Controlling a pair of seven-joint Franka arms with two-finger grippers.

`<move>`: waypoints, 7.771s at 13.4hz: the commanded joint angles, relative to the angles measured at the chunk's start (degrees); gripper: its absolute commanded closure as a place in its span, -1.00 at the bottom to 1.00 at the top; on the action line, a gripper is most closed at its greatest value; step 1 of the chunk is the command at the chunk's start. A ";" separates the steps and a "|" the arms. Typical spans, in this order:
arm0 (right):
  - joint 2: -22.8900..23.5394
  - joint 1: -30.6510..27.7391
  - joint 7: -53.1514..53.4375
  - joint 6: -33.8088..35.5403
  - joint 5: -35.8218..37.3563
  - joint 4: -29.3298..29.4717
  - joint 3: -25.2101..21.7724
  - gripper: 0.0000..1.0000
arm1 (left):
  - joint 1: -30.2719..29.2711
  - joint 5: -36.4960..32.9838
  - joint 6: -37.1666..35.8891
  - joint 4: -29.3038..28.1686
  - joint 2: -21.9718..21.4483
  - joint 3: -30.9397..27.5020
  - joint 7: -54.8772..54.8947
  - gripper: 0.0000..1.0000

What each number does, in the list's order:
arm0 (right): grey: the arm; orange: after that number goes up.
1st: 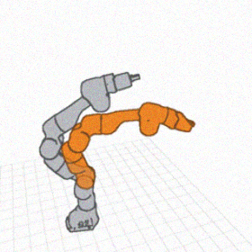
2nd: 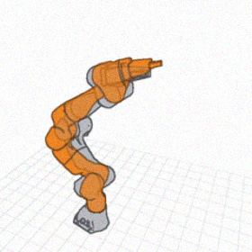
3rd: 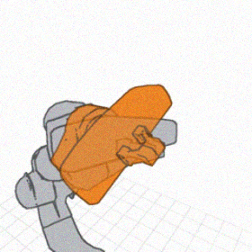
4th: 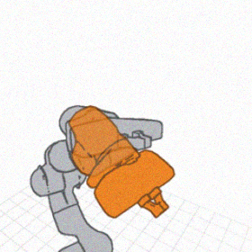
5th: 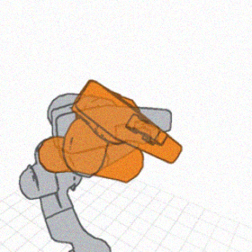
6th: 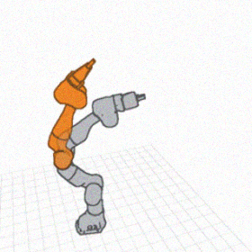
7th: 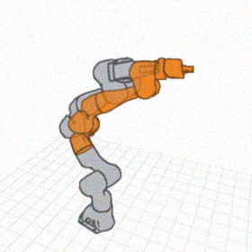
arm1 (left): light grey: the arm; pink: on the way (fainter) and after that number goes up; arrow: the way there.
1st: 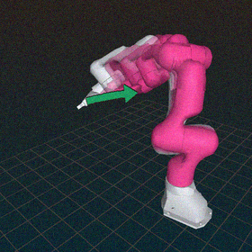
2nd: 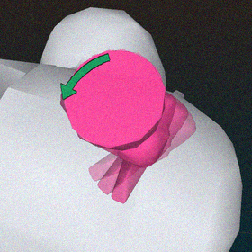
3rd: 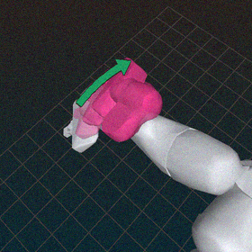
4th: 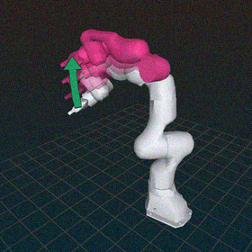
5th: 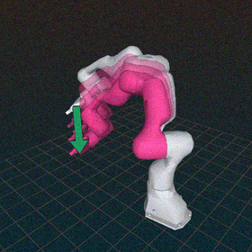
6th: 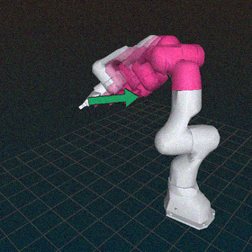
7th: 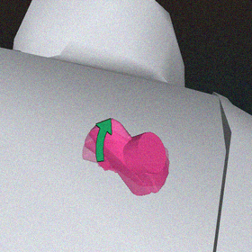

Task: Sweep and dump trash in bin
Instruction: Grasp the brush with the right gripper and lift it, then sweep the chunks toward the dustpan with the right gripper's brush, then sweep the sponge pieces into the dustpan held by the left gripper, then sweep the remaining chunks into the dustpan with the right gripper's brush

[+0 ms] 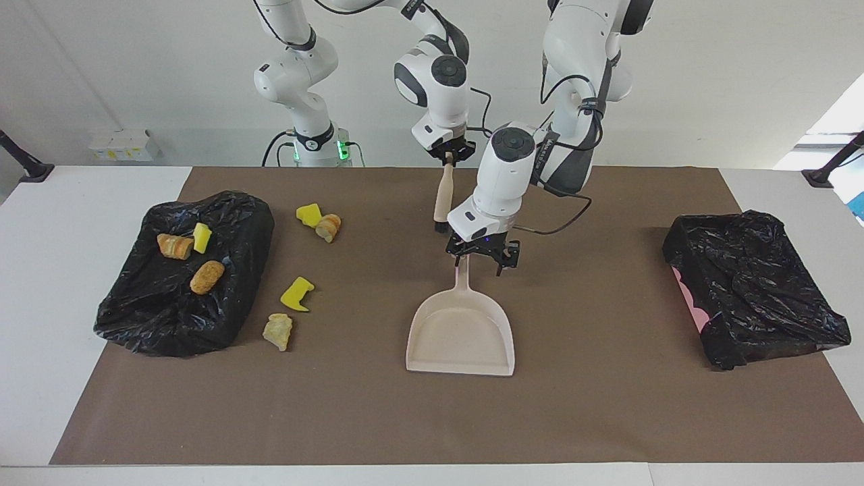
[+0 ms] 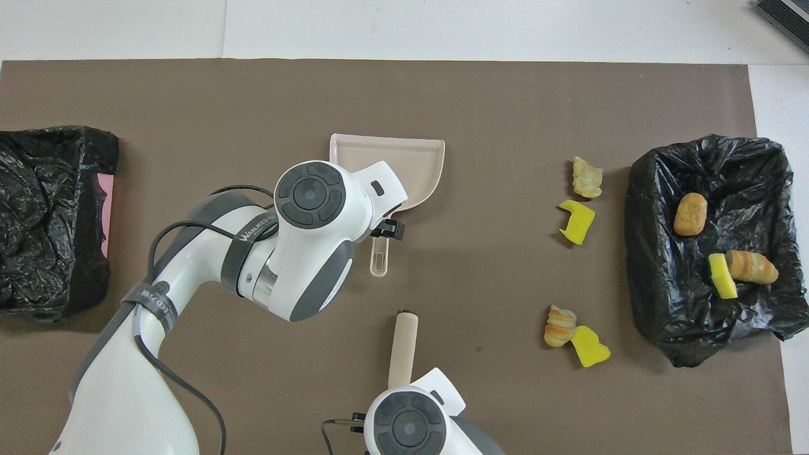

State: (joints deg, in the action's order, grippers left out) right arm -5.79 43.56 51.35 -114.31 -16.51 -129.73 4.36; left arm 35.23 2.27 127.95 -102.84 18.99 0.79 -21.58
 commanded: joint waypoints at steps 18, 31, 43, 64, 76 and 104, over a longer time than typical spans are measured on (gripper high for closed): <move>-19.31 -27.03 3.05 20.81 11.85 -16.56 0.56 1.00 | -0.34 -6.31 -9.61 -1.13 -5.45 -1.58 14.93 1.00; -4.54 -24.06 -0.02 1.72 10.44 -9.98 0.83 1.00 | -1.05 -7.98 -11.34 -10.26 -10.29 -1.49 65.70 1.00; 15.63 -25.01 -4.84 7.60 19.02 20.47 1.36 1.00 | 1.95 -7.98 -3.50 -20.11 -14.86 -1.40 65.61 1.00; 21.18 -33.90 -43.62 11.57 28.66 21.36 8.21 1.00 | 0.89 -7.01 -2.70 -20.99 -14.95 -1.49 51.56 1.00; 13.80 -34.75 -52.32 16.12 7.18 22.24 9.44 1.00 | 0.72 -6.75 -2.70 -21.52 -15.30 -1.40 52.33 1.00; 4.21 -24.48 -46.77 8.03 0.42 7.72 9.80 1.00 | 1.86 -6.75 -0.15 -26.18 -17.85 -1.49 52.87 1.00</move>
State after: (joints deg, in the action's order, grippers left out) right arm -1.65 20.97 8.94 -110.78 -14.58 -126.01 14.51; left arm 37.10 -4.42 126.59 -126.91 2.82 -0.35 33.02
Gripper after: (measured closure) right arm 0.744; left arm 0.687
